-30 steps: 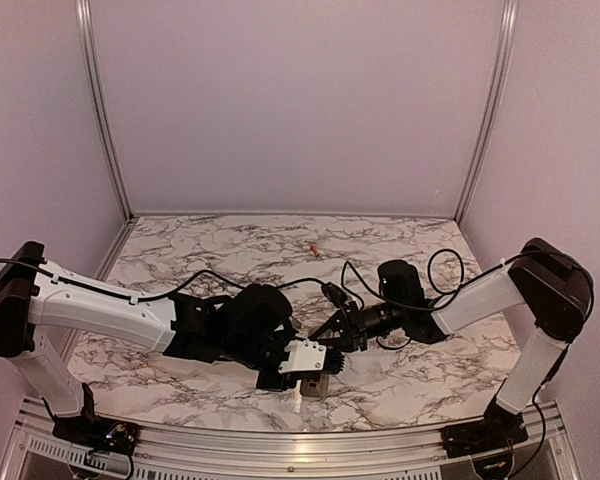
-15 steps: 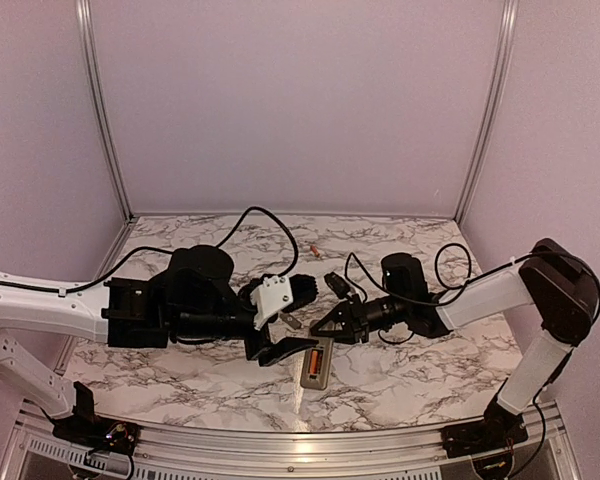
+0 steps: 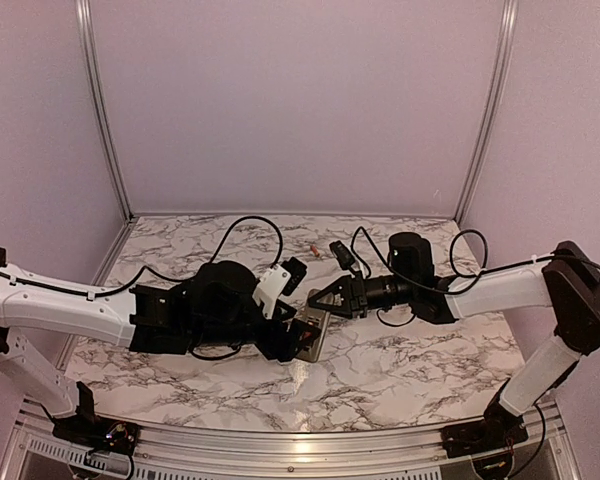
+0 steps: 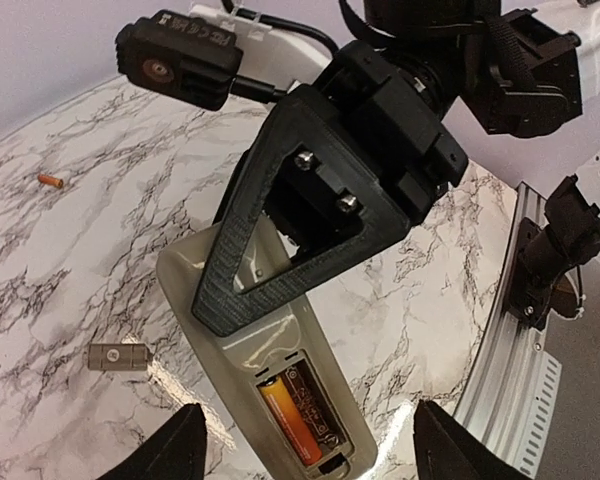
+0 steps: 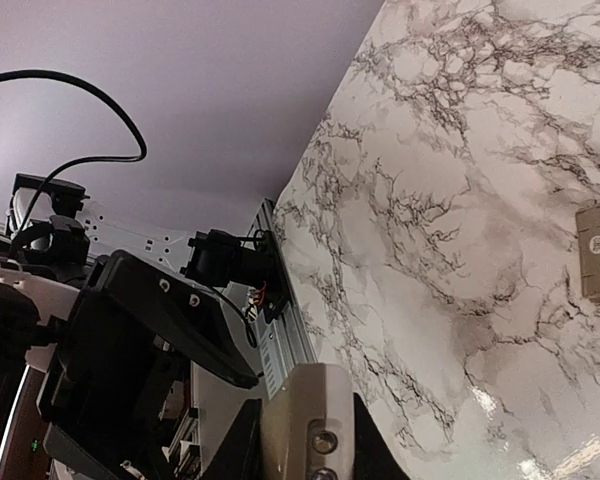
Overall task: Load the batteries into the remote control
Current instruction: Pass from the right arm to the left, then pick up the battery at the center of the board, then place the remote control without the battery cover at the center of the board, then pass from the right arm to the left
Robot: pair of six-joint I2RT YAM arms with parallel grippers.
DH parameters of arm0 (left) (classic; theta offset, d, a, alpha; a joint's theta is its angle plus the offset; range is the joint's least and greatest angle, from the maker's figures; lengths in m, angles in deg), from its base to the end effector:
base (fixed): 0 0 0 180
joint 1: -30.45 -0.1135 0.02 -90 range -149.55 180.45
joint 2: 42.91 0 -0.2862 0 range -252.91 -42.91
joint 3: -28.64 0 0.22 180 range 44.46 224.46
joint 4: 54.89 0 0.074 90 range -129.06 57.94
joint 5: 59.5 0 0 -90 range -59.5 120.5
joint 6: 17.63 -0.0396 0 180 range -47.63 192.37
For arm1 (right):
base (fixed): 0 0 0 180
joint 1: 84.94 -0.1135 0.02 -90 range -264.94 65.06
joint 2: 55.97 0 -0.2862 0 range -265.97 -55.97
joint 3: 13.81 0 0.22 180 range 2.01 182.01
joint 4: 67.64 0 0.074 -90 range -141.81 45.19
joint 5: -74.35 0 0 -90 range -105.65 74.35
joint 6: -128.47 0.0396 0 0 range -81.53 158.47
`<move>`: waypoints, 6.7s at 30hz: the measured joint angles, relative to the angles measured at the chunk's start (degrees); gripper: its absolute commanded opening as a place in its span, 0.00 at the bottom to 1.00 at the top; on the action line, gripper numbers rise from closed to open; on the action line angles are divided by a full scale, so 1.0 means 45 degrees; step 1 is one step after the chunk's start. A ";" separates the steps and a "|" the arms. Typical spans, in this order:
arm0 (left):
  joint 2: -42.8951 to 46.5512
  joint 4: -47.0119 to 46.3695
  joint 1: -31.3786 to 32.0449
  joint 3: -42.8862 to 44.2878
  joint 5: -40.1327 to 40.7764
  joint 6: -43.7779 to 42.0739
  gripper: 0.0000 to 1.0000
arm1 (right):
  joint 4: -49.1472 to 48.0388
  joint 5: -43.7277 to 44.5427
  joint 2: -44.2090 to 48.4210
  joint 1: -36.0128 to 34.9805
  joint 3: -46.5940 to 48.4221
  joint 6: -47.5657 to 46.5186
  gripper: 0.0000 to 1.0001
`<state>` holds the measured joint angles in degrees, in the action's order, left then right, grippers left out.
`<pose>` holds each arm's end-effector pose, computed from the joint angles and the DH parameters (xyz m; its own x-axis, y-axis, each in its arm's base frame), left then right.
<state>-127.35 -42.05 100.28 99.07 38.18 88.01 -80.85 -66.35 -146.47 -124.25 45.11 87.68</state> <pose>0.1107 -0.2861 0.2939 -0.3897 0.2860 -0.8754 0.8142 0.5511 -0.1824 0.2158 0.2163 0.2533 -0.8933 -0.1116 -0.4354 -0.4487 0.1674 0.8778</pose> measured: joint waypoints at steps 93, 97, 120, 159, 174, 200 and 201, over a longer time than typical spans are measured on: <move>0.1836 -0.2443 -0.4007 -0.3526 -0.3303 0.4804 0.18 | 1.2857 1.1545 -1.2798 0.1817 1.8413 -1.0093 0.35; 0.2064 -0.2399 -0.4022 -0.3614 -0.3240 0.4726 0.18 | 1.3046 1.1924 -1.3177 0.1787 1.9059 -1.0244 0.25; 0.1035 -0.1277 -0.3405 -0.3604 -0.3444 0.3886 0.18 | 1.1851 1.0074 -0.8238 0.1865 1.2152 -1.0253 0.00; -0.5916 0.4109 -0.1831 0.2827 -0.5372 0.0525 0.66 | 1.0763 0.5984 0.2837 0.1885 0.4673 -1.0282 0.00; -0.0763 0.1477 -0.3196 -0.0272 -0.5357 0.1001 0.84 | 1.0010 0.3667 0.2841 0.1885 0.3847 -1.0224 0.00; 0.1282 -1.0919 -0.2399 -0.4167 -0.3667 0.5867 0.48 | 0.1506 0.0801 0.3215 -0.0432 0.1039 -0.4920 0.00; 0.1185 -1.0953 -0.2356 -0.4095 -0.3619 0.5906 0.48 | 0.1234 0.0743 0.3191 -0.0442 0.1005 -0.4677 0.00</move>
<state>-122.02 -91.33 89.67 80.65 21.90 114.59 -75.30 -63.01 -132.11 -126.24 49.63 66.64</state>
